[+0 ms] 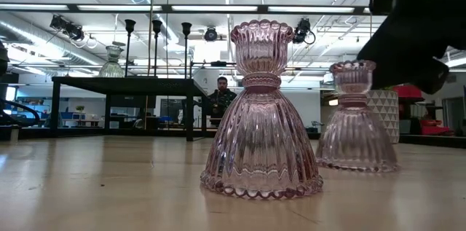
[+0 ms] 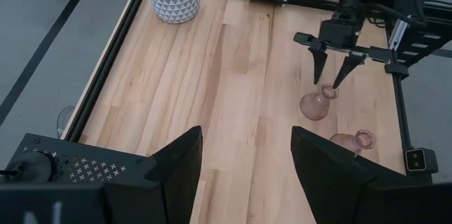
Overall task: Pick & Place candle stick holders
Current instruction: Put the right pink glass candle holder on the shelf
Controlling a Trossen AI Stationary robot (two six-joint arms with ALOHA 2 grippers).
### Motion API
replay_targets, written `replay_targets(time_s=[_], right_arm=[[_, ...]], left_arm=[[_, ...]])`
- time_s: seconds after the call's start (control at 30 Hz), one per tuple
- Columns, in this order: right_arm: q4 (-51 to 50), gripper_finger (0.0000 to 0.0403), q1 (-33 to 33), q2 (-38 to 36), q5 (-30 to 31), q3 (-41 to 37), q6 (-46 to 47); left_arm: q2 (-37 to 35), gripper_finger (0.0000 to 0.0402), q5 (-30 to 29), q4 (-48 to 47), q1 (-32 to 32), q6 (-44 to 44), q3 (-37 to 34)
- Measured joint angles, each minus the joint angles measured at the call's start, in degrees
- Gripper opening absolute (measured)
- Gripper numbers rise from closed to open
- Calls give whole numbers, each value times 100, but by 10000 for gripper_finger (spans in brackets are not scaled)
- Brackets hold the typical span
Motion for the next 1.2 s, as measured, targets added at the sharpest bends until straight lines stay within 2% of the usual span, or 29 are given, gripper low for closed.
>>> replay_targets(time_s=[0.2, 0.53, 0.67, 0.83, 1.2], right_arm=[[-34, 180, -216, -6, 16, -17, 50], [-374, 180, -702, -68, 491, -29, -31], [-234, 180, -707, -292, 583, -52, -305], [-342, 180, -494, -651, 435, -48, -160], [-108, 180, -327, -140, 370, -39, -300]], left_arm=[[0, 220, 0, -2, 0, 0, 0], [0, 220, 2, -2, -2, 2, 0], [0, 220, 2, -78, -2, 2, 0], [0, 220, 2, -95, -1, -24, 0], [0, 220, 2, -96, -1, 52, 2]])
